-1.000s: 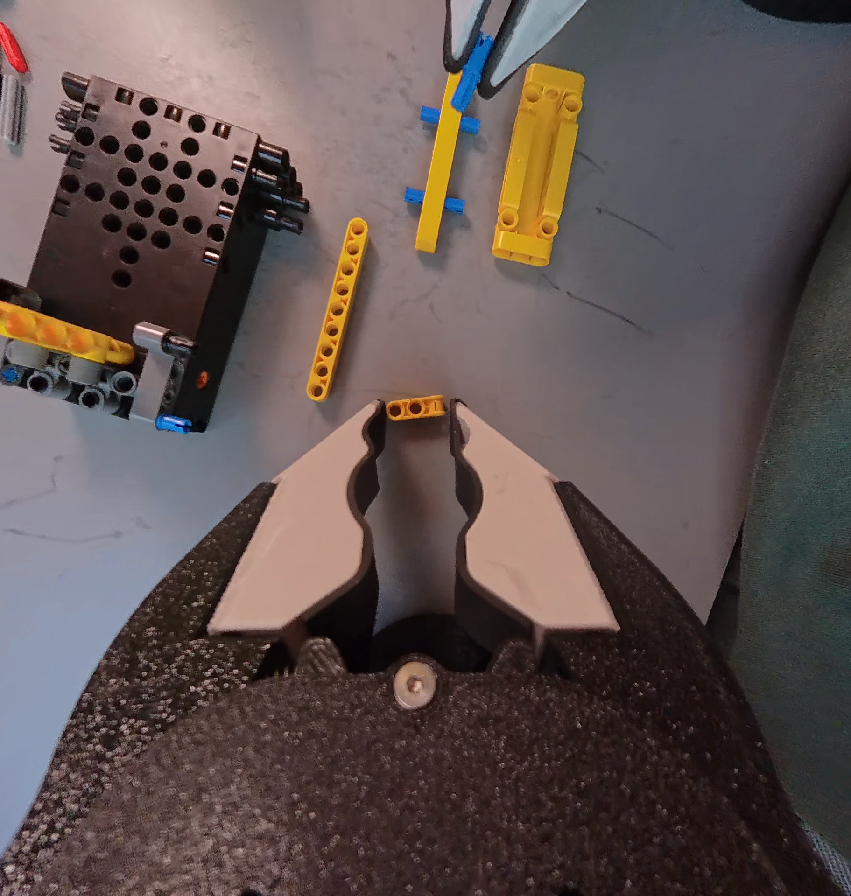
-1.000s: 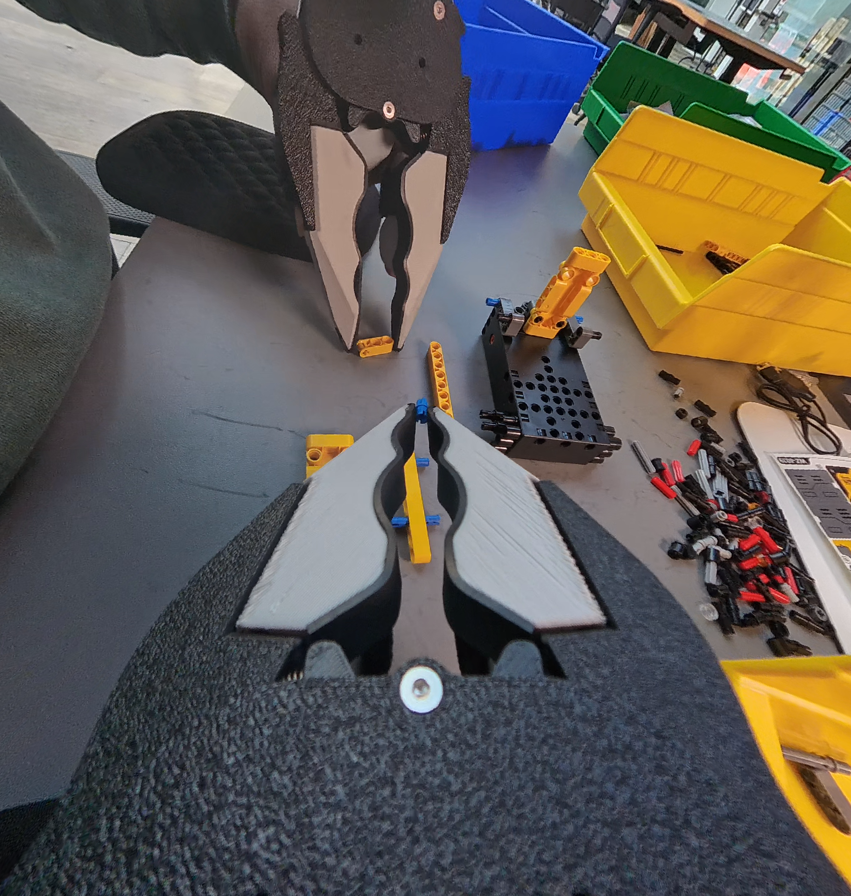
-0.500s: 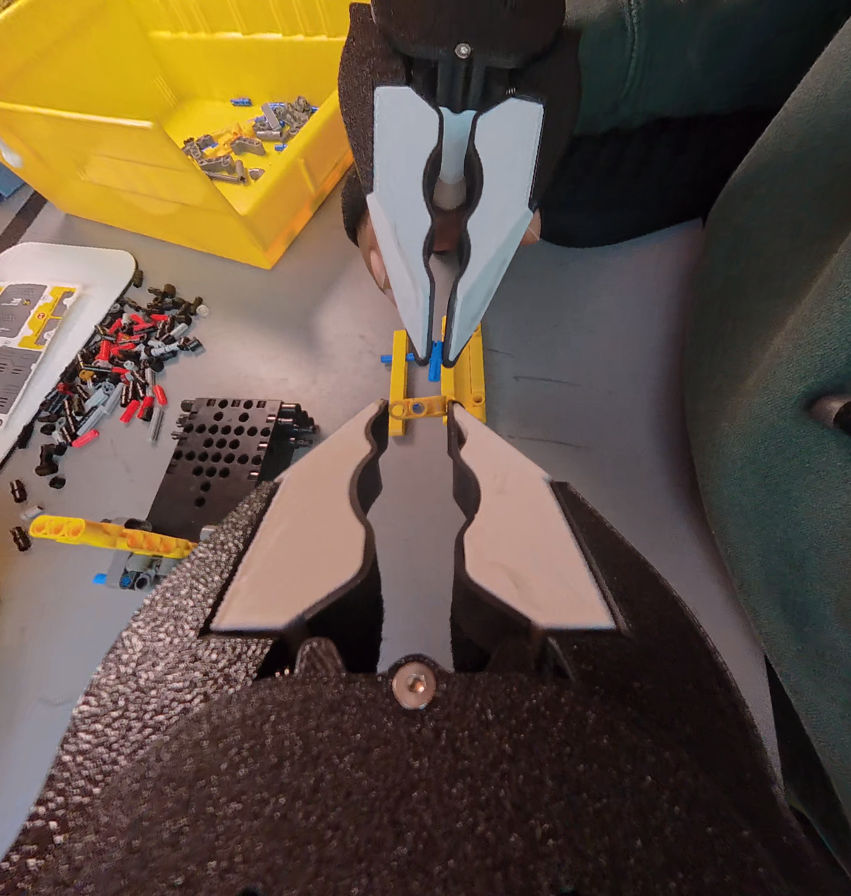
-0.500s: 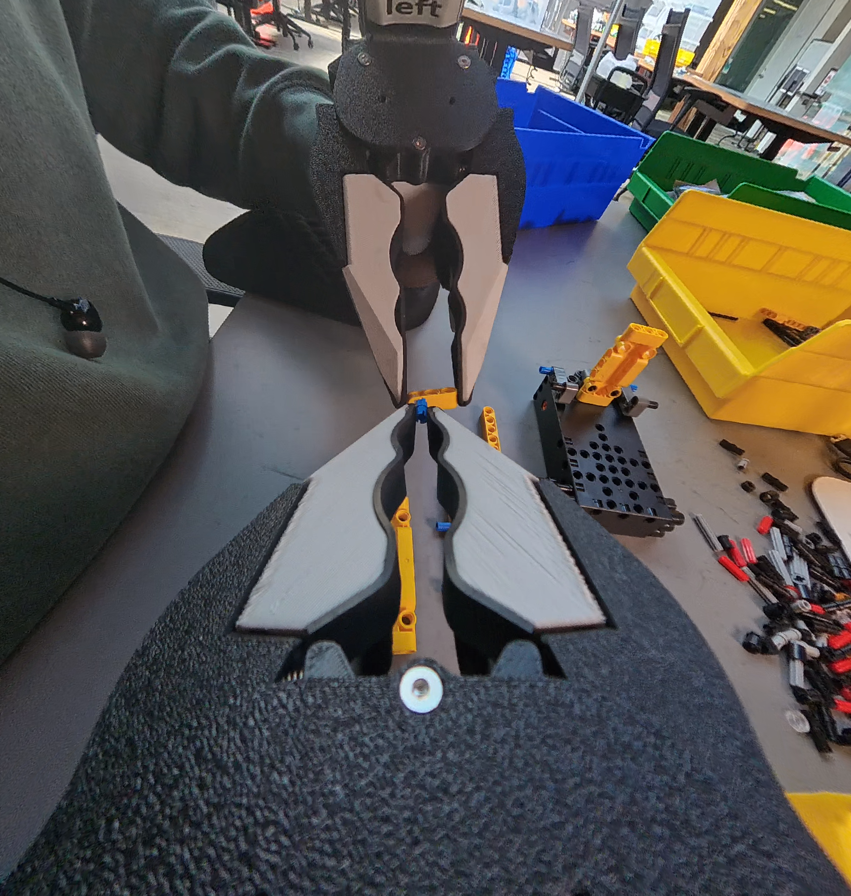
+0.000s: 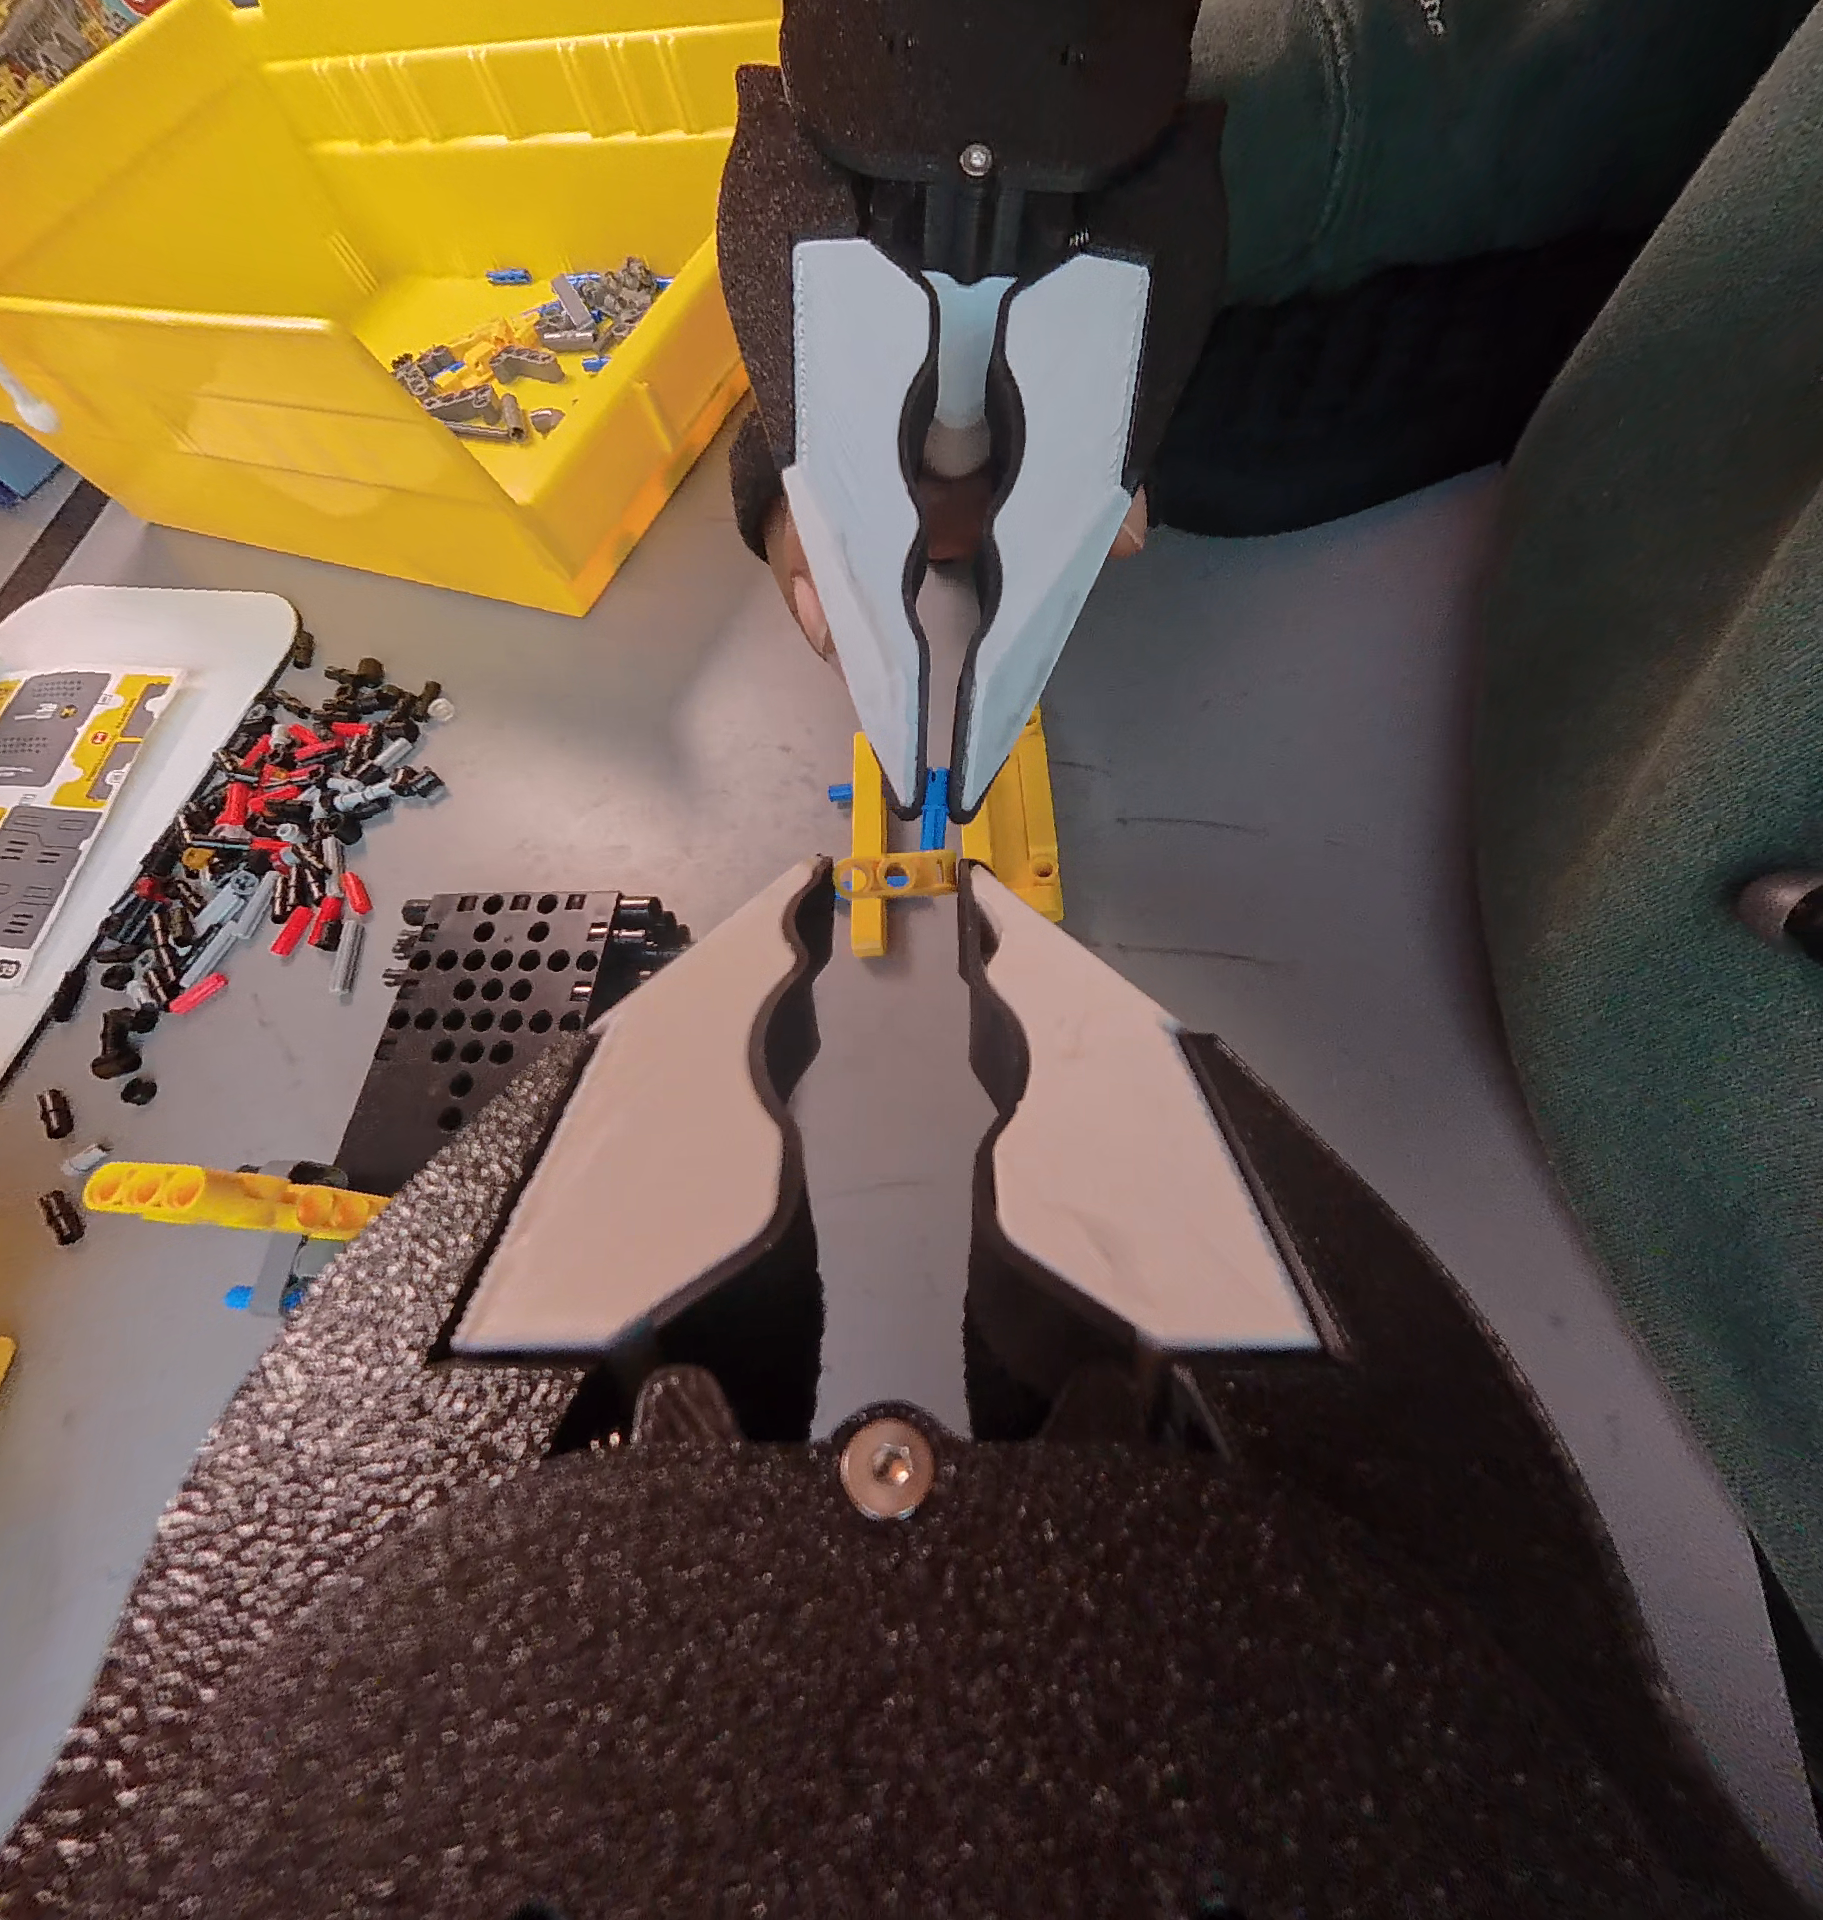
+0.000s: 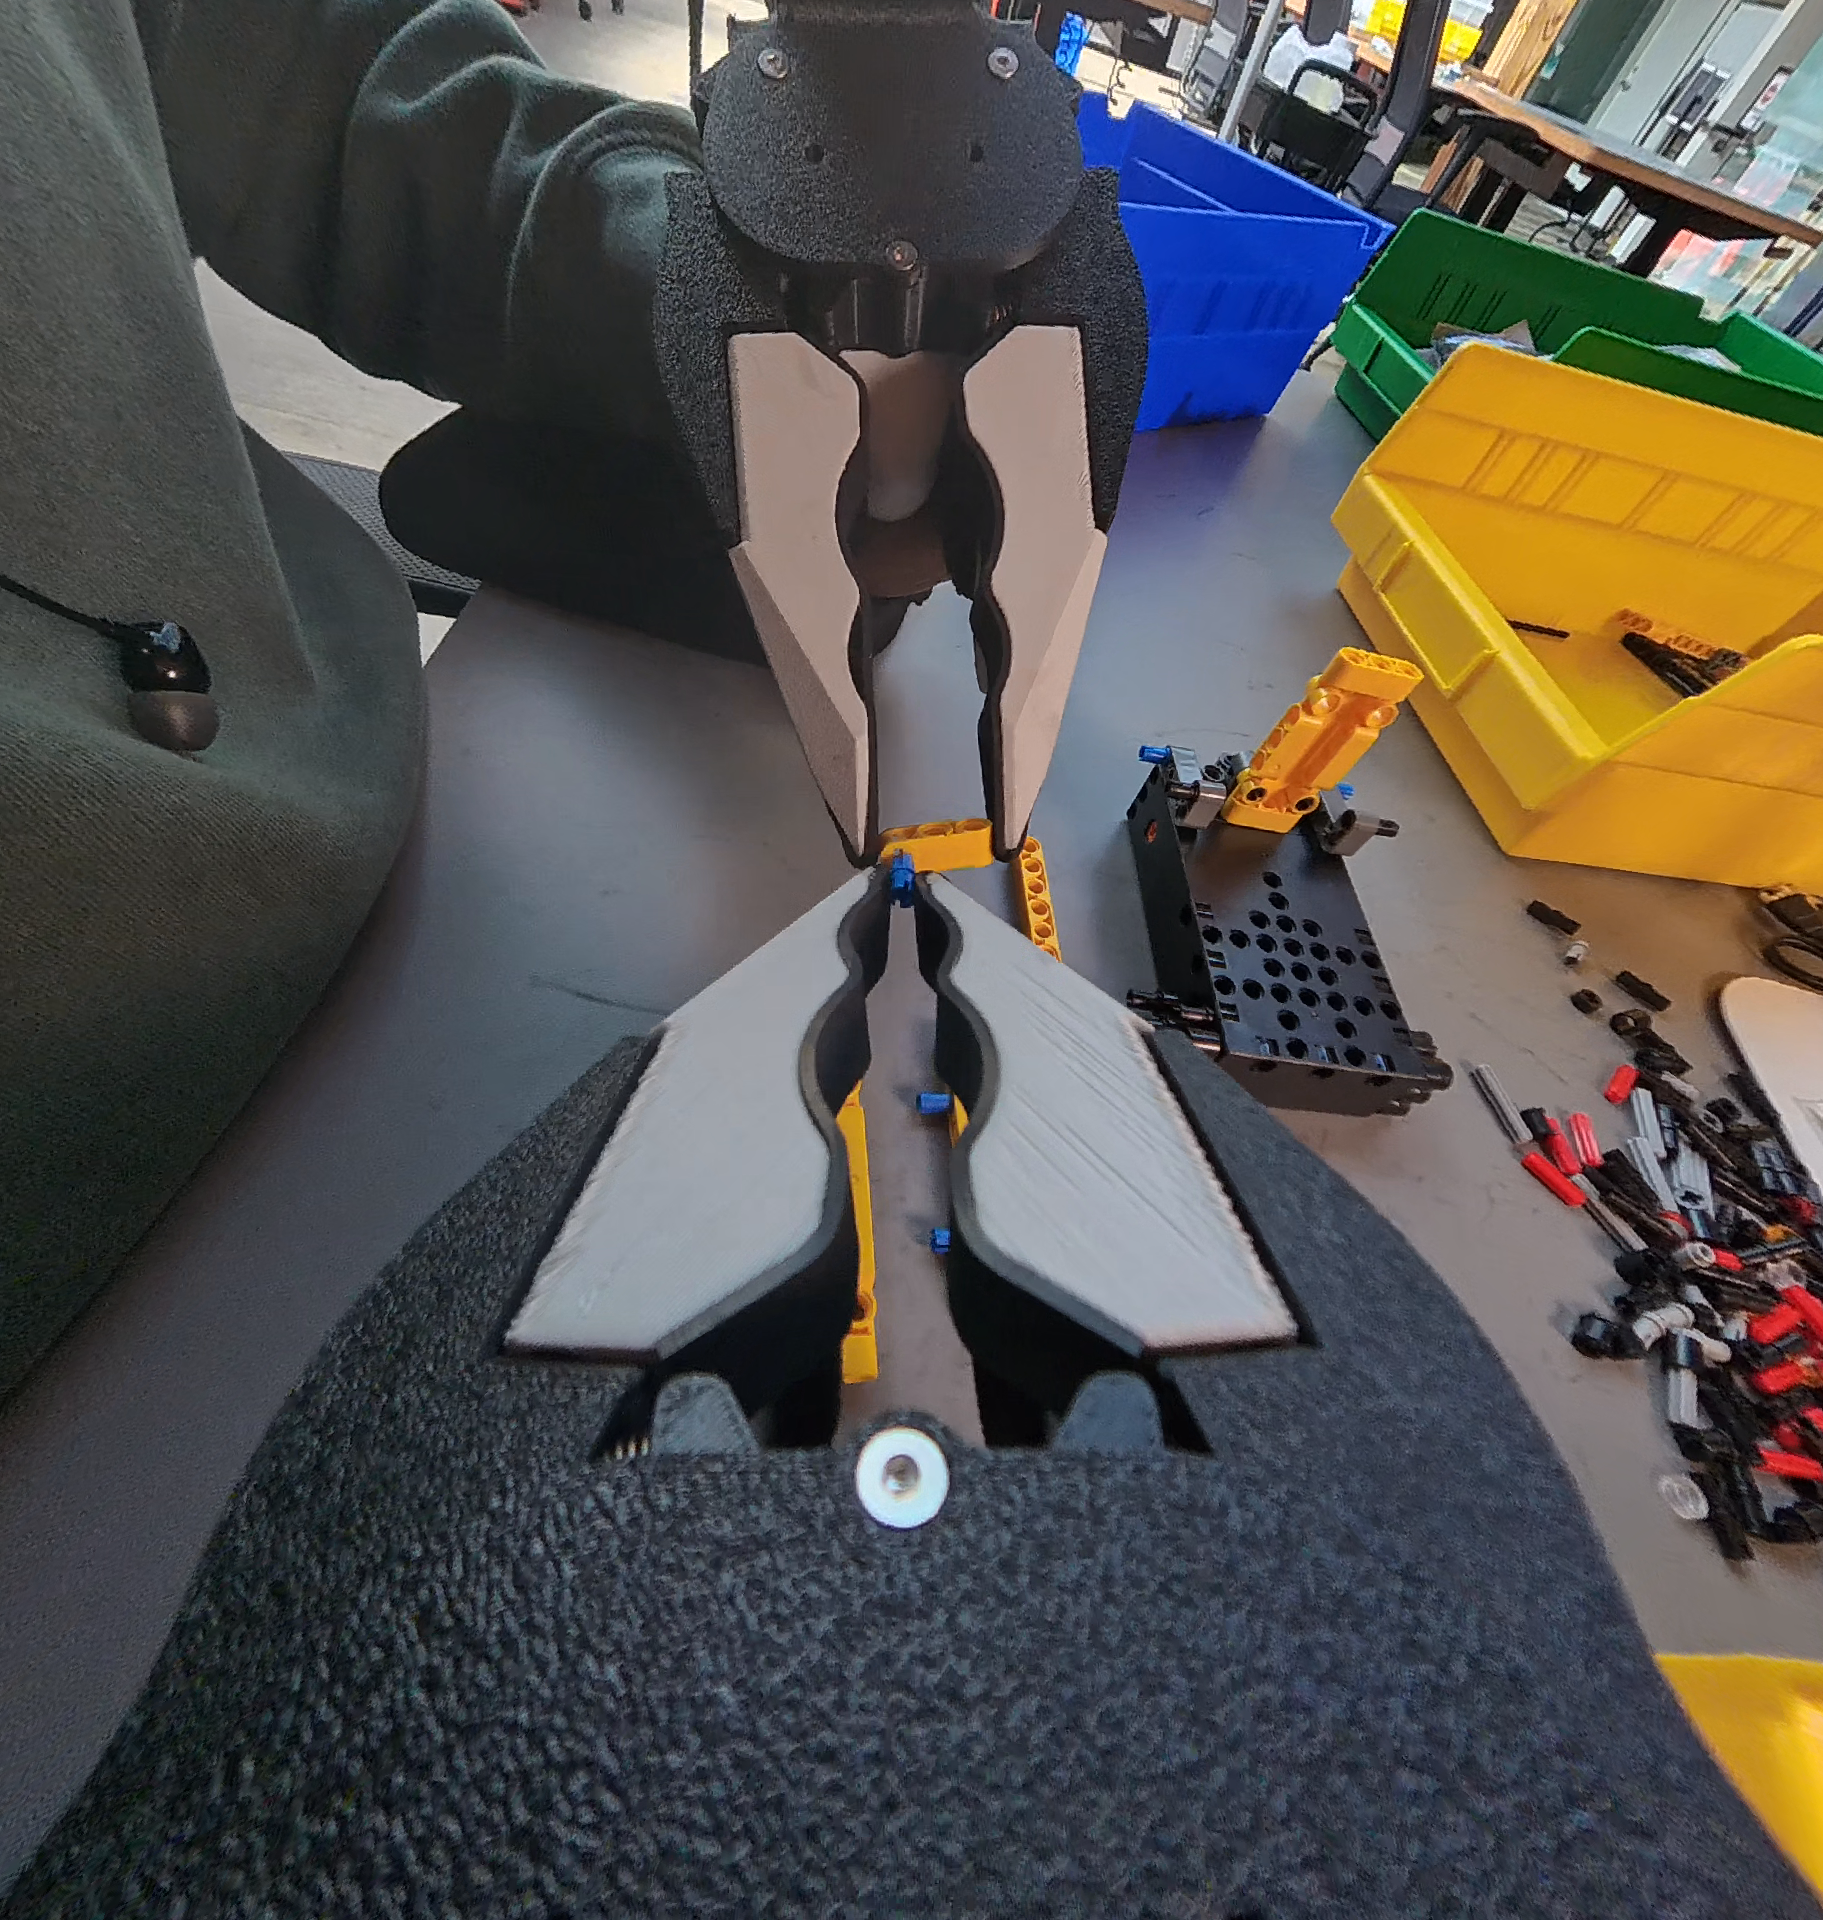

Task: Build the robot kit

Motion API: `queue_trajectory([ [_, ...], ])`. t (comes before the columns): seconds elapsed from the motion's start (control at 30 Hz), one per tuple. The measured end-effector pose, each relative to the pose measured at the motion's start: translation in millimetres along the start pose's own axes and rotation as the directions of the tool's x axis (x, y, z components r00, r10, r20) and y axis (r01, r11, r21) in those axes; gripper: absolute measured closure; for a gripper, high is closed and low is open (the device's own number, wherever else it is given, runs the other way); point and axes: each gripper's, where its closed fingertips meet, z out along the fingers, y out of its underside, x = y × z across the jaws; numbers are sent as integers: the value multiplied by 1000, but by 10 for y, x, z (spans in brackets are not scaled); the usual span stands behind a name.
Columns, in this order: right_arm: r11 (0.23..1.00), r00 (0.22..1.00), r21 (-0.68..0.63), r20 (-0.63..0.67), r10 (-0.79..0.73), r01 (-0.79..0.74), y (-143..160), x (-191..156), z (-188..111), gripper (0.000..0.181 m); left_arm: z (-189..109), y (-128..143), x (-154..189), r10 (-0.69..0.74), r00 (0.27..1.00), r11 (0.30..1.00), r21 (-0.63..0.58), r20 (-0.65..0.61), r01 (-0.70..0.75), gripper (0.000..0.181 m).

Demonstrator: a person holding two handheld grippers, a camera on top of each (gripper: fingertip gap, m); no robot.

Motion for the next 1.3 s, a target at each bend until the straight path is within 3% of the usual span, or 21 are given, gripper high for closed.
queue_trajectory([
  [0.3,998,998,45,28,-51,50,-96,-76,-48,177,-36,-100,70,5,998,997,76,-67,0,159],
  [0.57,994,994,-26,2,-107,107,-63,-84,-46,177,-14,-75,69,31,999,999,36,-40,-29,159],
  [0.77,979,981,-67,-7,-192,192,-38,-121,-27,177,-27,-73,100,-33,995,998,44,-91,37,160],
  [1.1,978,986,120,-25,-167,168,-340,-130,-138,178,-189,-338,122,-87,981,970,208,-172,123,159],
  [1.3,969,973,84,-34,-229,231,-346,-170,-129,178,-197,-336,156,-77,982,975,193,-174,111,160],
])
